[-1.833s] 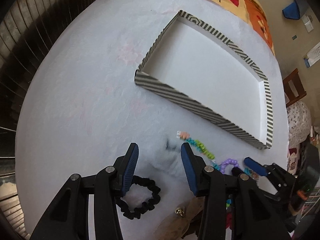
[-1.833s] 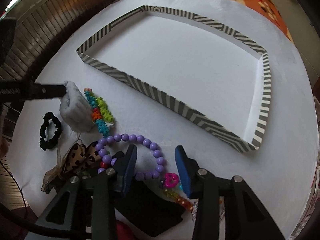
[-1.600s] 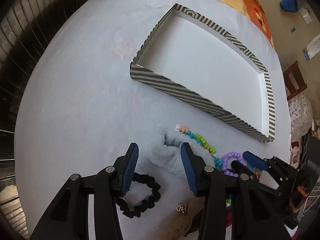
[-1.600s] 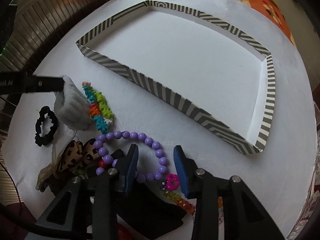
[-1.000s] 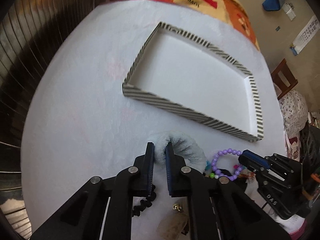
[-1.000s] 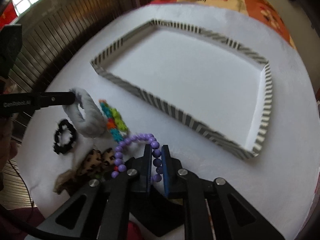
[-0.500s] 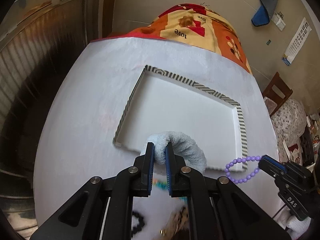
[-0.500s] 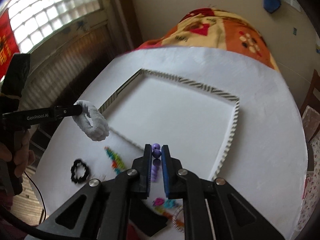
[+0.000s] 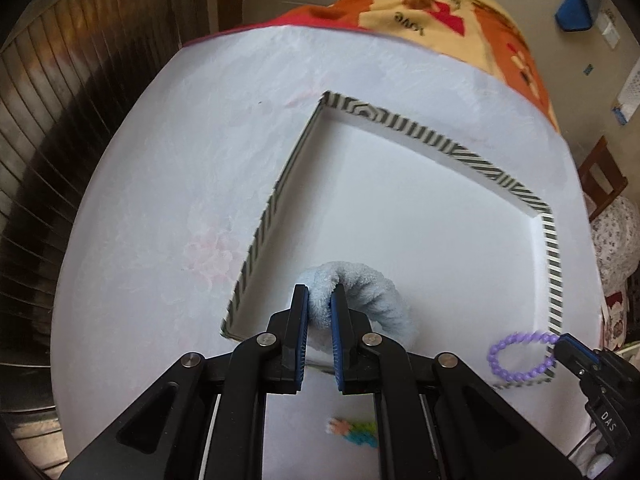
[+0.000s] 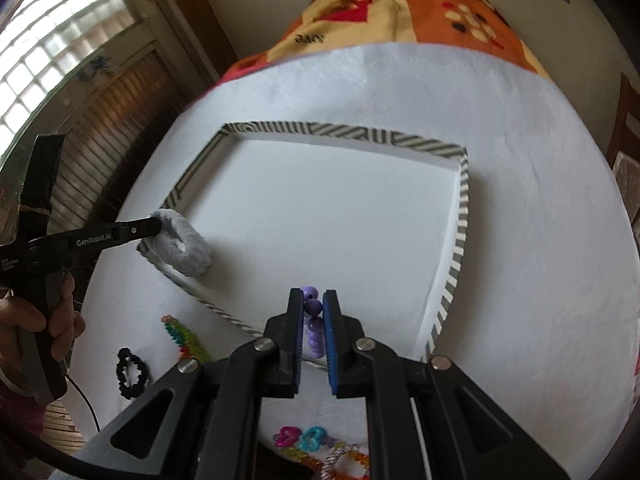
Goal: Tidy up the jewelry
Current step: 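Release the grey scrunchie in the tray with the left tool while the right tool releases the bracelet, then withdraw both open tools from the tray back over the table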
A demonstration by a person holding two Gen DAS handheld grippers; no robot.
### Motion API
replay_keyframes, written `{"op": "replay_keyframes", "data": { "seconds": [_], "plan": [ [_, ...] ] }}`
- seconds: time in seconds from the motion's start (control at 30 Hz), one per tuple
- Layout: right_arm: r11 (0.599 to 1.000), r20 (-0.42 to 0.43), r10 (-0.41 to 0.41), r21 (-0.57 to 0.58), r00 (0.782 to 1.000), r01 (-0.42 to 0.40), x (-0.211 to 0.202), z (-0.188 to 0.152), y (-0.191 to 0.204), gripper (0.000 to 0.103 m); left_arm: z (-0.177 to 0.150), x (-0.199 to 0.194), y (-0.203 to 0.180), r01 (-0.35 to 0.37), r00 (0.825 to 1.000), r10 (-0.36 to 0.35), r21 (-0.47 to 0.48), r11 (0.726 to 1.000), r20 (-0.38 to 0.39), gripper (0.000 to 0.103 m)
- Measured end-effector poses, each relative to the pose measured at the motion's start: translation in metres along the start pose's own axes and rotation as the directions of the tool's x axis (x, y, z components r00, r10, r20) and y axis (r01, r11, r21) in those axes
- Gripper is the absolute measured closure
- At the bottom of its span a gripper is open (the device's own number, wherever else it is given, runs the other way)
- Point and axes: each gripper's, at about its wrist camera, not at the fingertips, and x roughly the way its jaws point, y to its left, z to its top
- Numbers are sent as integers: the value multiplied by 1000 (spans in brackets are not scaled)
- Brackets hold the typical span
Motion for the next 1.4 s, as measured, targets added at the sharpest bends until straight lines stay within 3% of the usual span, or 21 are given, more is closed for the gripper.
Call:
{"op": "replay_keyframes", "data": {
  "seconds": [0.13, 0.3, 0.37, 0.43, 0.47, 0.53, 0.63, 0.8, 1.4],
  "plan": [
    [997, -48, -72, 22, 996, 74, 18, -4, -19, 93, 5, 11, 7, -21, 1000, 20, -17, 1000, -17, 103],
    [994, -73, -105, 36, 992, 108, 29, -9, -29, 93, 6, 15, 5, -40, 999, 40, -7, 999, -16, 103],
    [994, -65, -102, 33, 993, 105, 29, -10, -28, 93, 6, 14, 3, -33, 999, 33, 0, 999, -10, 95],
    [994, -58, -107, 30, 993, 109, 28, -10, -27, 87, 5, 11, 2, -28, 1000, 28, 6, 1000, -3, 82],
    [993, -57, -112, 27, 992, 113, 28, -10, -26, 78, 5, 8, 1, -28, 1000, 28, 9, 1000, 3, 77],
    [994, -57, -107, 29, 993, 109, 25, -11, -25, 67, 4, 4, 0, -30, 999, 30, 14, 999, 11, 75],
    [996, -40, -86, 29, 995, 87, 16, -15, -21, 65, 1, -3, -2, -43, 999, 42, 27, 999, 17, 74],
    [997, -4, -65, 37, 998, 65, 0, -19, -13, 53, -9, -22, -8, -56, 997, 54, 45, 997, 47, 74],
    [999, 94, -27, 22, 995, 25, -69, -62, 28, 49, -73, -95, -25, -67, 988, 53, 90, 994, 142, 74]
  ]
}}
